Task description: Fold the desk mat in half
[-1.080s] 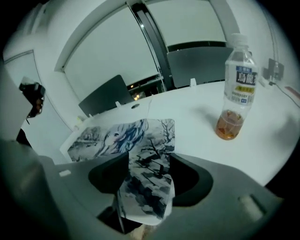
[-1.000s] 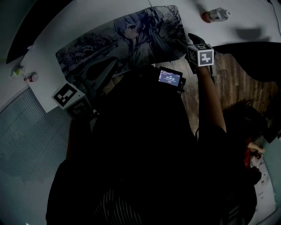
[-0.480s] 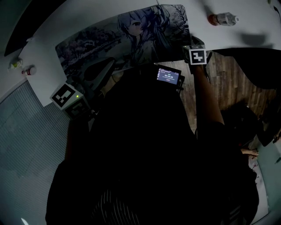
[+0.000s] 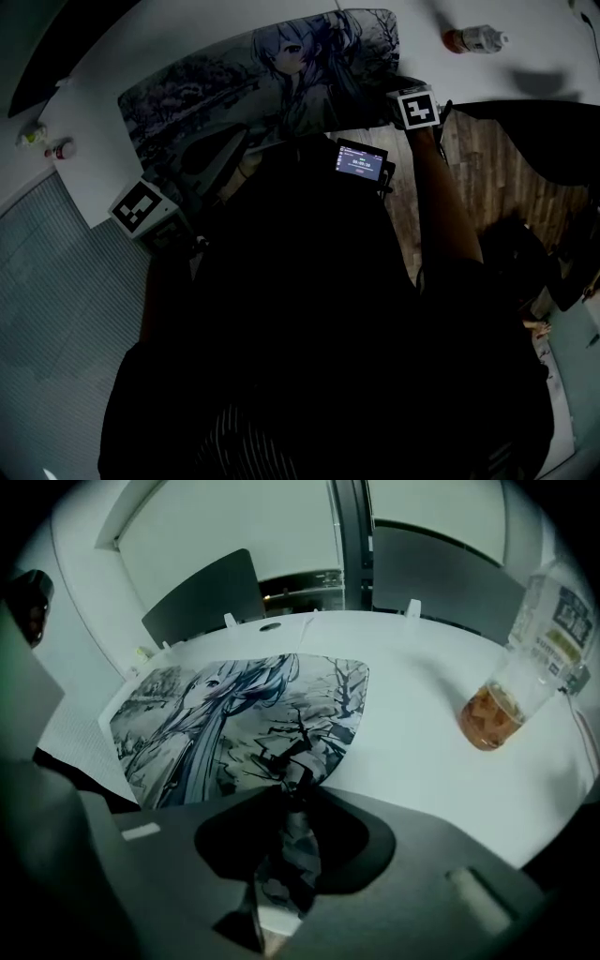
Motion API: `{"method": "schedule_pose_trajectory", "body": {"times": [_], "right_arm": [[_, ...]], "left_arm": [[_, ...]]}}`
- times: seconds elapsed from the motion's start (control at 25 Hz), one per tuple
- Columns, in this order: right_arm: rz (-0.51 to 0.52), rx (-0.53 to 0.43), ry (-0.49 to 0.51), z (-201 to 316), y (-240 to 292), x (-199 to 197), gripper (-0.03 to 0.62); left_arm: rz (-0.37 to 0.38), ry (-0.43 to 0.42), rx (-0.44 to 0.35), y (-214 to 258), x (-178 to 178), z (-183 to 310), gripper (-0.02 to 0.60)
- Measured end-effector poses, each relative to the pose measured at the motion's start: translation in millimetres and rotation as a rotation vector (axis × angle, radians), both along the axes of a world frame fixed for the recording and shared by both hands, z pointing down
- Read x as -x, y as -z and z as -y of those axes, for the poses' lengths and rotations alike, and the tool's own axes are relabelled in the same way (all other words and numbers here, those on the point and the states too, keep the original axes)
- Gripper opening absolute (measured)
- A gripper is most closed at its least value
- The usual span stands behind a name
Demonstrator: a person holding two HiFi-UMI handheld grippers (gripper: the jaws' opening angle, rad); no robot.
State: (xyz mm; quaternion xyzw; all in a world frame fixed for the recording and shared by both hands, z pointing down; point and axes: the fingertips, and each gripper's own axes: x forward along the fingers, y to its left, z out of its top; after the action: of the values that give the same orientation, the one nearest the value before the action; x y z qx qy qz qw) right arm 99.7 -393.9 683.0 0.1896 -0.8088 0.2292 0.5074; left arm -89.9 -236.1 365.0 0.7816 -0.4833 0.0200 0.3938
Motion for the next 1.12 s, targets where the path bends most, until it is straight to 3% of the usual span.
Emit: {"method": "schedule_pose_trajectory", "body": {"times": [0.16, 0.6, 0.8, 1.12], "right_arm": [[0.022, 0.032, 0.000, -6, -3, 5, 0.034], [0.087, 0.033, -0.016, -6, 16, 11, 0.027], [0.193, 0.030, -0.045, -4, 46, 21, 0.027], [0.332, 0.001, -0.047, -20, 94, 42, 0.026]], "left_arm": [[0.005, 0.011, -0.004, 0, 1, 0, 0.000], [0.016, 0.022, 0.008, -1, -1, -11, 0.000], [-0.032, 0.011, 0.003, 2, -4, 1, 0.000], [-0.041, -0.069, -0.009, 9, -19, 8, 0.000]]}}
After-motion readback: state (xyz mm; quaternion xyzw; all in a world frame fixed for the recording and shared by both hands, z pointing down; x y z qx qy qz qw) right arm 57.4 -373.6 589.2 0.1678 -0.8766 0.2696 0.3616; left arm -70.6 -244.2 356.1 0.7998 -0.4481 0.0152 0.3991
